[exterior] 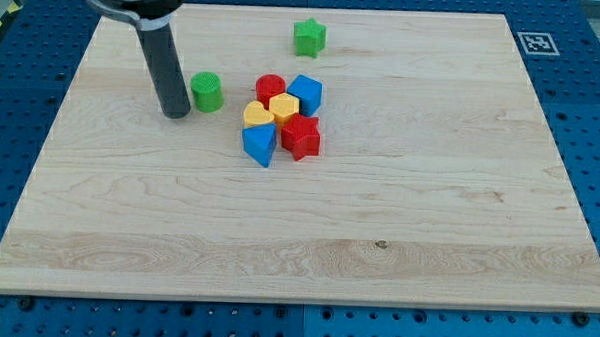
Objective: Move the green circle diagonally top left to the red circle
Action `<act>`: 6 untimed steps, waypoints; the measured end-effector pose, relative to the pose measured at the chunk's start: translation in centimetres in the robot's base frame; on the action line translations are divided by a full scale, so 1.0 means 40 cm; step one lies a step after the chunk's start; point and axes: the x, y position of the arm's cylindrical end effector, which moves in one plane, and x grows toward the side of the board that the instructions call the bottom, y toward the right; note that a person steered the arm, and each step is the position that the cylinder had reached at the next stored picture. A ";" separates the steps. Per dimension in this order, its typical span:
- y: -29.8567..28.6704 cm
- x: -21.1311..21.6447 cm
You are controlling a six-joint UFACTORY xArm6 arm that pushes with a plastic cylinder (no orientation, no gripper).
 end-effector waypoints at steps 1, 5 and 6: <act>0.049 -0.032; 0.086 -0.125; 0.087 -0.056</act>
